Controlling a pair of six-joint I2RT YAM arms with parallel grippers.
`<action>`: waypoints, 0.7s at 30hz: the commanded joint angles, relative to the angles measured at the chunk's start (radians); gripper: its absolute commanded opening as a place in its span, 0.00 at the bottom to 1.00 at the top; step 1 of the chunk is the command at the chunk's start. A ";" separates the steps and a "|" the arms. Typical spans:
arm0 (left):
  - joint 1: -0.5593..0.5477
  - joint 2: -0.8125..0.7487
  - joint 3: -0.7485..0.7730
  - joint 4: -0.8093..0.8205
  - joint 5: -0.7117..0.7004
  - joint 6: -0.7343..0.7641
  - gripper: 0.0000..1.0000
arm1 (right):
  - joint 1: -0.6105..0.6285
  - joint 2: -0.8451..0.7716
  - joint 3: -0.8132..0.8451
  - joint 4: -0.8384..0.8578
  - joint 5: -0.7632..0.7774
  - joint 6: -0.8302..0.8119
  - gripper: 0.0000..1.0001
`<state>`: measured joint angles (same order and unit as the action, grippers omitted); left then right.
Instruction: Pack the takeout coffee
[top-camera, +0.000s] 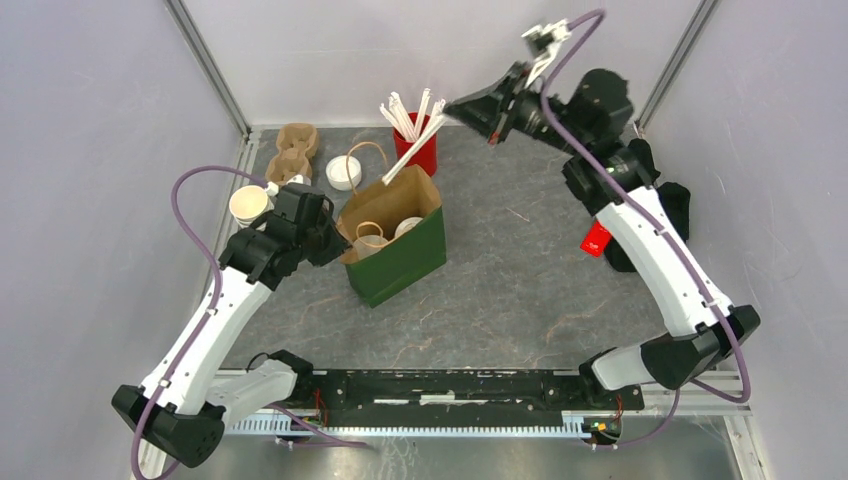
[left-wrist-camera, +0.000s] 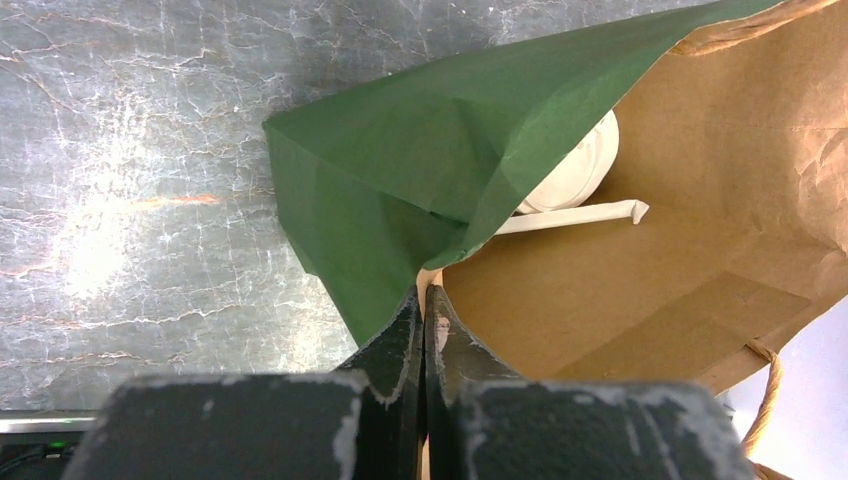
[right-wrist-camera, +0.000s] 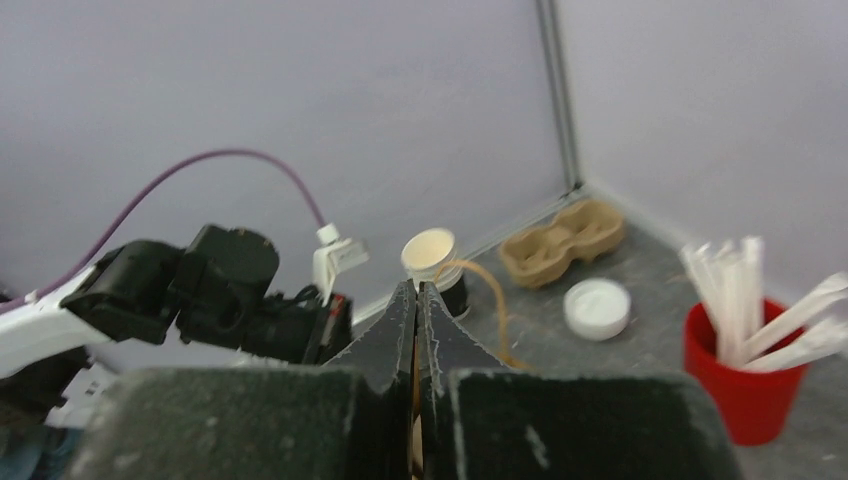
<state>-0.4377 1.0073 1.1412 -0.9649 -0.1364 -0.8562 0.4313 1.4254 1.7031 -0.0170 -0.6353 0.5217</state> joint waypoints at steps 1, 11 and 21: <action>0.005 0.014 0.020 0.031 0.014 0.047 0.02 | 0.081 0.001 -0.070 -0.033 0.044 -0.020 0.00; 0.005 0.017 0.032 0.028 0.012 0.056 0.02 | 0.291 0.041 -0.289 0.160 0.334 -0.055 0.00; 0.005 0.007 0.036 0.030 -0.012 0.055 0.02 | 0.287 0.241 -0.015 -0.266 0.309 -0.155 0.48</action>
<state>-0.4377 1.0245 1.1526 -0.9531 -0.1287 -0.8391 0.7864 1.6672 1.4784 -0.0486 -0.3351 0.4599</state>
